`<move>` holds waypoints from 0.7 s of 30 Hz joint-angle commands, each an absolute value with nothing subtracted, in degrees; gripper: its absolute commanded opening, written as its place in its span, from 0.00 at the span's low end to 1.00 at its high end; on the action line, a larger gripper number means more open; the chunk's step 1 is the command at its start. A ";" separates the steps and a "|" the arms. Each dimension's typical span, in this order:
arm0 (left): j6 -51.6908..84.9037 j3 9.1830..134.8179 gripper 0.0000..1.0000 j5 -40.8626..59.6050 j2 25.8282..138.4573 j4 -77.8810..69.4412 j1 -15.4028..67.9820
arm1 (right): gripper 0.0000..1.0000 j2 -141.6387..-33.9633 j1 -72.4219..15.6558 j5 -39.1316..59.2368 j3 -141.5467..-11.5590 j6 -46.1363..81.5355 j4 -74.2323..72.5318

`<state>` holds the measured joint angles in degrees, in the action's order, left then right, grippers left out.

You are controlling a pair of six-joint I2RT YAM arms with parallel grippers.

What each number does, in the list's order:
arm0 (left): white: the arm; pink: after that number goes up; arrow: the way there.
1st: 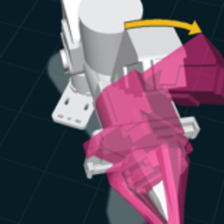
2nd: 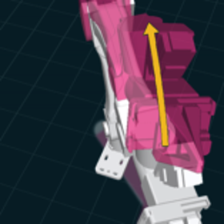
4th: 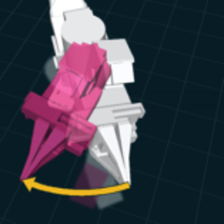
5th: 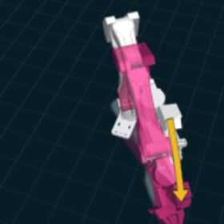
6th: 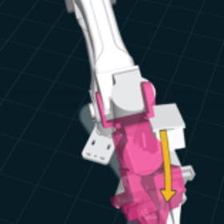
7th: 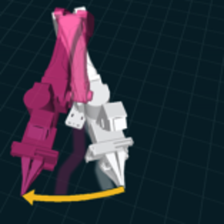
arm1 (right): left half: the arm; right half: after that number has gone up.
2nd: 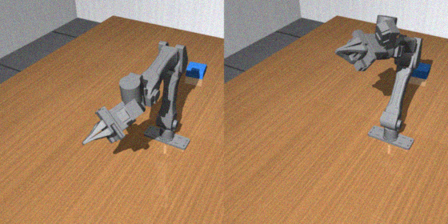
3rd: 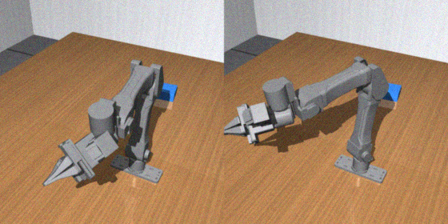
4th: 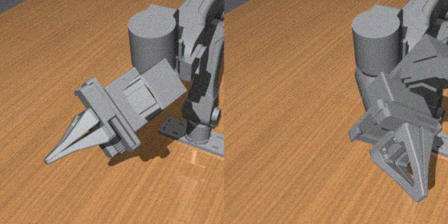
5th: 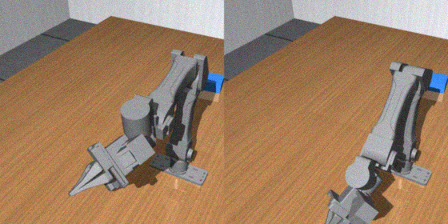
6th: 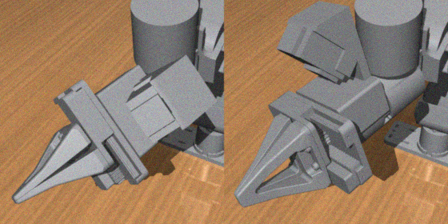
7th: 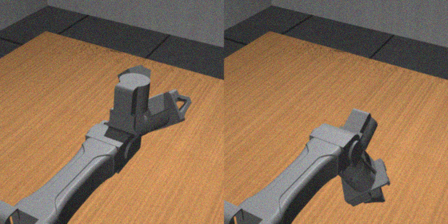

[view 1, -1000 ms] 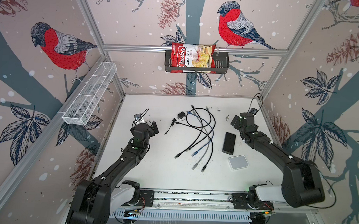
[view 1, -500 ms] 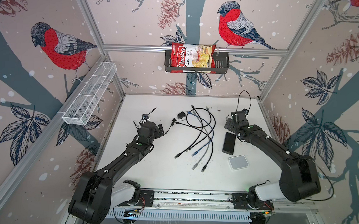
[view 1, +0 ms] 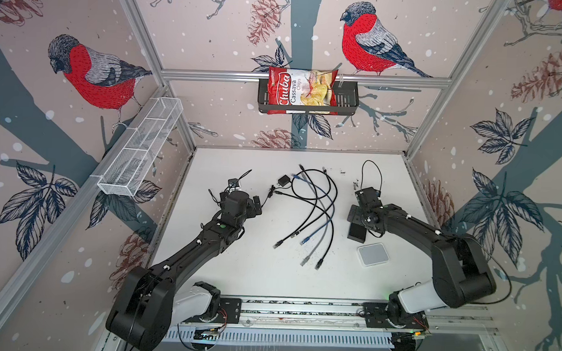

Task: Insert the plug into the switch port
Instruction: 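Reach the right gripper to the black ribbed switch and grasp it, then carry the switch with the right gripper toward the left gripper and set it down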

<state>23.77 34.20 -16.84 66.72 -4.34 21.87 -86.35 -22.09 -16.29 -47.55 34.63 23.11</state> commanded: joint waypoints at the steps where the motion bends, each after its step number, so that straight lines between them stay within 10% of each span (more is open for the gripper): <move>1: 22.78 34.40 0.98 -17.87 66.11 -5.01 21.89 | 0.99 -86.92 -22.34 -14.72 -47.02 36.02 22.60; 21: 20.82 33.14 0.98 -20.65 65.47 -5.85 21.89 | 0.79 -91.32 -23.91 -13.96 -46.66 38.69 22.46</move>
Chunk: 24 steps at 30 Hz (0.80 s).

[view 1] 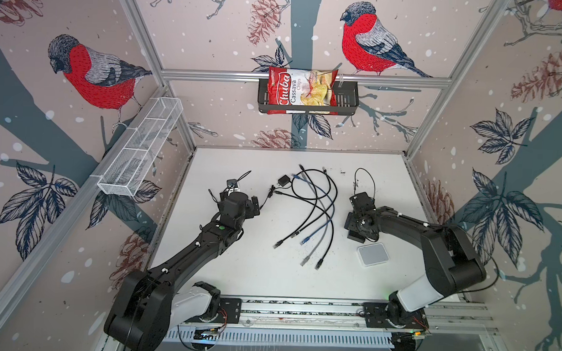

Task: Insert the plug into the switch port
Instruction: 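Carry the switch with the right gripper toward the left gripper and set it down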

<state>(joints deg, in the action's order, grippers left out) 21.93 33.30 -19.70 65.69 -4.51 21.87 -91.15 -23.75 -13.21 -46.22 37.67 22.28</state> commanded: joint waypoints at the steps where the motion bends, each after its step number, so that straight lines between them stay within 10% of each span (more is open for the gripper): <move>1: 20.69 33.14 0.98 -20.91 65.37 -5.80 21.88 | 0.75 -91.34 -23.97 -13.91 -46.75 38.72 22.50; 24: 18.85 31.33 0.99 -23.30 63.18 -6.54 21.84 | 0.48 -87.59 -27.11 -16.76 -50.82 39.09 26.41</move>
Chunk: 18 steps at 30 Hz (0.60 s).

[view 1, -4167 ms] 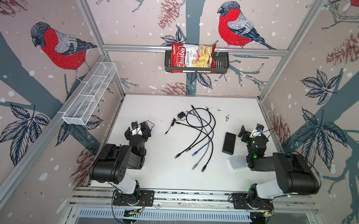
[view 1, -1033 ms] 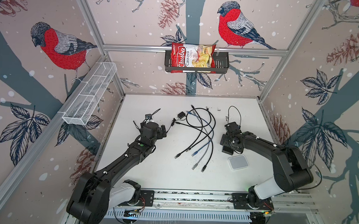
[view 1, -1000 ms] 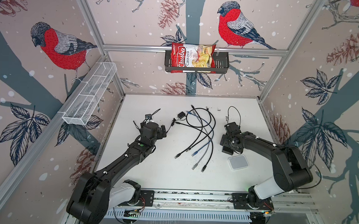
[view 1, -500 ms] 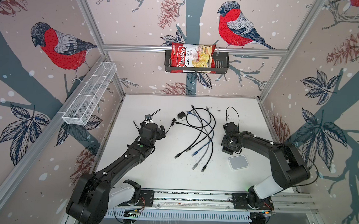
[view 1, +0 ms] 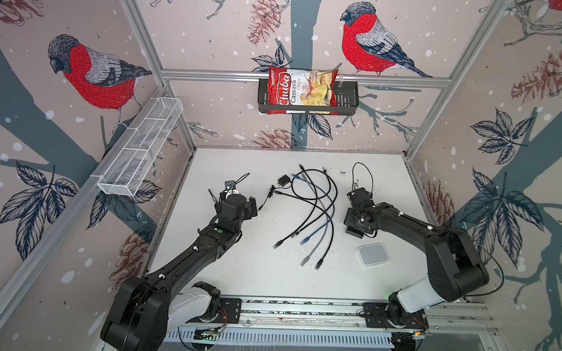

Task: Insert the plug into the switch port
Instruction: 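Carry the switch with the right gripper toward the left gripper and set it down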

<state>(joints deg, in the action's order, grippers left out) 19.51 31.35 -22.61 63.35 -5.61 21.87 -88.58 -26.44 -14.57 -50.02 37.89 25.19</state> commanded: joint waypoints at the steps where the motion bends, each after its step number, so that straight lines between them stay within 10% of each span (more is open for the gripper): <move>1: 18.90 31.27 0.98 -23.30 63.15 -6.31 21.85 | 0.48 -87.32 -27.58 -17.08 -51.09 39.26 26.65; 18: 17.85 29.81 0.99 -26.55 60.47 -5.93 21.75 | 0.48 -98.79 -44.75 -16.18 -68.09 40.92 26.44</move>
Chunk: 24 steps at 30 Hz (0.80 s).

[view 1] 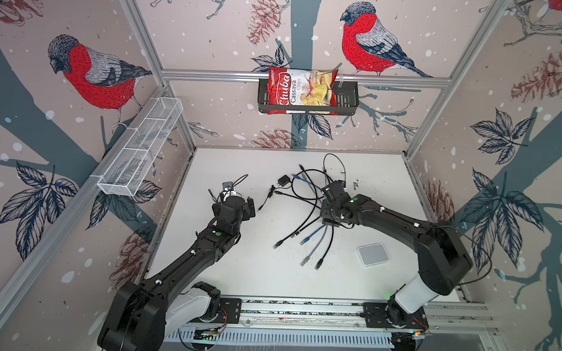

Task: Insert the plug into the switch port
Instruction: 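Carry the switch with the right gripper toward the left gripper and set it down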

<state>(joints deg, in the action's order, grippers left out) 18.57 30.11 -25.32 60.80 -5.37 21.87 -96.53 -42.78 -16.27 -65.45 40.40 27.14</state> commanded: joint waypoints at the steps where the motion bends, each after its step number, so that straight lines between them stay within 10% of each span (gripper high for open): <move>1: 17.99 29.71 0.98 -26.71 60.29 -6.00 21.80 | 0.48 -100.37 -46.07 -15.51 -69.61 40.67 26.09; 24: 18.82 25.30 0.98 -28.48 53.73 -5.26 21.80 | 0.50 -129.80 -57.24 -5.20 -98.83 36.50 29.25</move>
<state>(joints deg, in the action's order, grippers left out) 18.65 25.52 -27.46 54.22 -5.32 21.87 -128.99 -57.04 -5.45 -98.48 36.12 27.90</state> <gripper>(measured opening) 0.985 0.681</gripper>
